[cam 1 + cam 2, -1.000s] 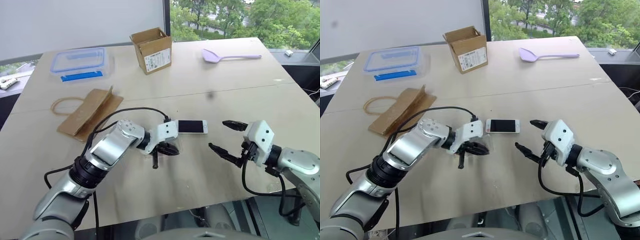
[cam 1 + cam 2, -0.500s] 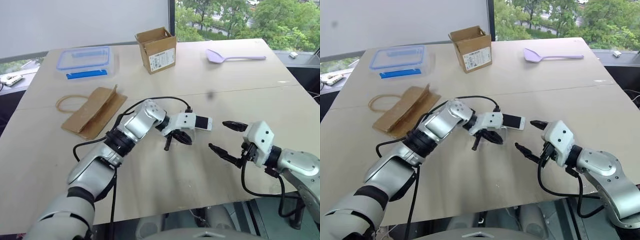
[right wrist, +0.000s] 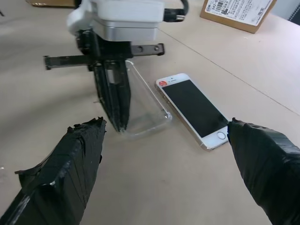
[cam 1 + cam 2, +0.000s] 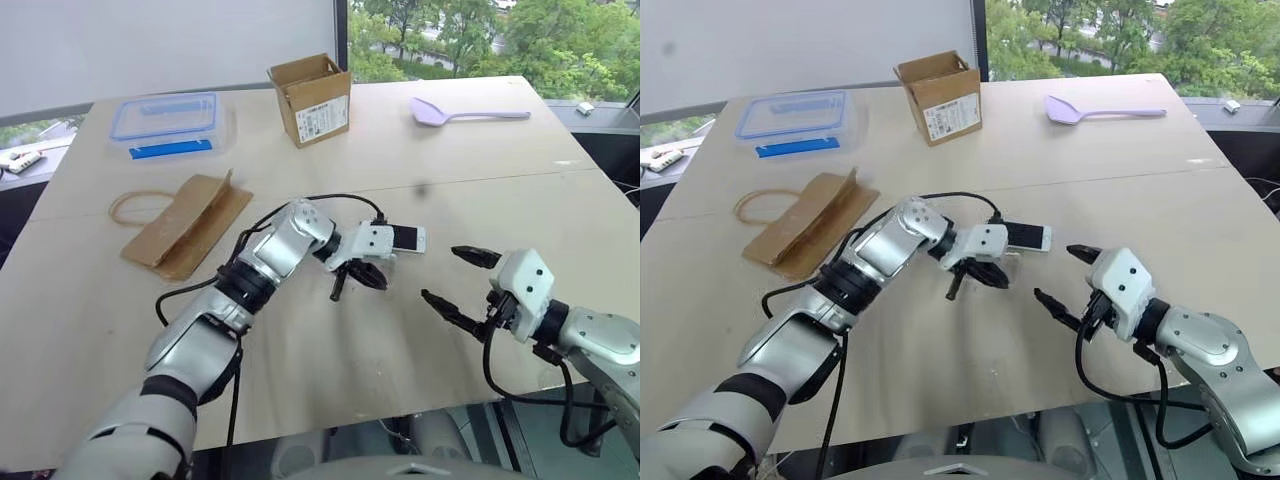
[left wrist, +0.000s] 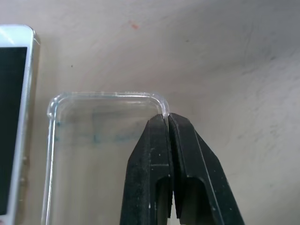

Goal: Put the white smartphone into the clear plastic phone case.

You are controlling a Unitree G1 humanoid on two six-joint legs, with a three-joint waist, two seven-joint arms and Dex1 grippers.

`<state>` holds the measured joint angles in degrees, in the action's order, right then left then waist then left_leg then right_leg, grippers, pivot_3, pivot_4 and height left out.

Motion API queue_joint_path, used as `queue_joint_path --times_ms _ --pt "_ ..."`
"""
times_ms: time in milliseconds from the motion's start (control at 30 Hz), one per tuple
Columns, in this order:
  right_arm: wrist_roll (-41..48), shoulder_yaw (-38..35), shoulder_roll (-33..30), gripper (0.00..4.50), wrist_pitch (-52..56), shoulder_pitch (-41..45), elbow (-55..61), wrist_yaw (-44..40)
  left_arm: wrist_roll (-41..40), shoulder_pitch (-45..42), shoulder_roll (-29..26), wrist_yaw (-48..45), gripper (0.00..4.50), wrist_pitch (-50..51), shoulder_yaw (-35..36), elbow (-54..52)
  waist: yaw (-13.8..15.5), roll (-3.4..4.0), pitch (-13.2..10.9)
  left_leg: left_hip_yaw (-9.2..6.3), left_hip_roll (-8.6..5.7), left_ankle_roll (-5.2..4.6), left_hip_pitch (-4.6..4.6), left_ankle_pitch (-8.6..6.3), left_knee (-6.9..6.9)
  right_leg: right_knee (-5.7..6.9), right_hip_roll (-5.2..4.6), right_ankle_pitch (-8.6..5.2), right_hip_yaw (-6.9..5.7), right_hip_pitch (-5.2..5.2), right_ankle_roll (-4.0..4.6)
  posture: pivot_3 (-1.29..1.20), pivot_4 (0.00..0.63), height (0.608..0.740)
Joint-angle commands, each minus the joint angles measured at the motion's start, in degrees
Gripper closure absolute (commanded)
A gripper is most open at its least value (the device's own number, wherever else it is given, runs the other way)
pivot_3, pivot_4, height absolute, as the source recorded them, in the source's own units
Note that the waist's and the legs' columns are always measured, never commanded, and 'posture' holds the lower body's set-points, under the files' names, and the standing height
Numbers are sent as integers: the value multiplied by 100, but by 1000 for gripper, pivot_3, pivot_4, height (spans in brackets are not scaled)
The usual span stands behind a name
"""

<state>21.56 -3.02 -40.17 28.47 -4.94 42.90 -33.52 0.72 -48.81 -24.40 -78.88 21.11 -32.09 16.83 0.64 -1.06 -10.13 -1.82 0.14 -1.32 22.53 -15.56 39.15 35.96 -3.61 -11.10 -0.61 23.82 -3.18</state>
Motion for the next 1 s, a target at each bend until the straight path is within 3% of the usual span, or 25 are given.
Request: queue_joint_path --times_ms 33,200,300,467,633,767,1000 --pt "-170 0 -24 0 -284 307 -66 -83 -278 155 117 197 3163 816 253 -732 0 0 0 0 0 0 0 0 1 0 0 -8 0 0 -14 0 150 740" --pt "171 234 -347 0 658 1225 -785 -579 -679 305 -33 579 1017 1745 892 -1566 -11 0 -1 -5 0 0 4 0 6 1 3 -9 1 0 -14 0 150 740" --pt "224 495 -581 0 782 1782 -1297 -1090 -1245 633 -239 737 60 2367 1530 -2303 -132 2 -2 -7 3 0 0 0 4 2 3 4 5 1 6 0 150 740" --pt "-334 1239 -535 0 434 3027 -2457 -1643 -2057 1440 -440 1296 60 2980 2667 -3387 -173 9 -6 -10 9 0 -2 0 -7 2 10 4 3 7 6 0 150 740" --pt "-773 2042 -350 0 178 4052 -3766 -2496 -2416 2485 -22 2153 60 1880 3755 -3974 -131 12 -8 -9 8 1 -2 0 -6 1 7 5 7 10 7 0 150 740" --pt "-1121 2373 77 0 -231 4667 -4961 -2834 -2747 3276 -382 1814 60 1305 4161 -4233 -132 16 -12 -1 5 3 3 1 -6 -4 2 7 8 13 9 0 150 740" --pt "-1879 2646 733 0 -840 5589 -6939 -2943 -3654 4581 -837 1741 60 1289 4927 -4710 -161 20 -14 -5 4 4 1 1 -9 -1 0 8 20 19 10 0 150 740"
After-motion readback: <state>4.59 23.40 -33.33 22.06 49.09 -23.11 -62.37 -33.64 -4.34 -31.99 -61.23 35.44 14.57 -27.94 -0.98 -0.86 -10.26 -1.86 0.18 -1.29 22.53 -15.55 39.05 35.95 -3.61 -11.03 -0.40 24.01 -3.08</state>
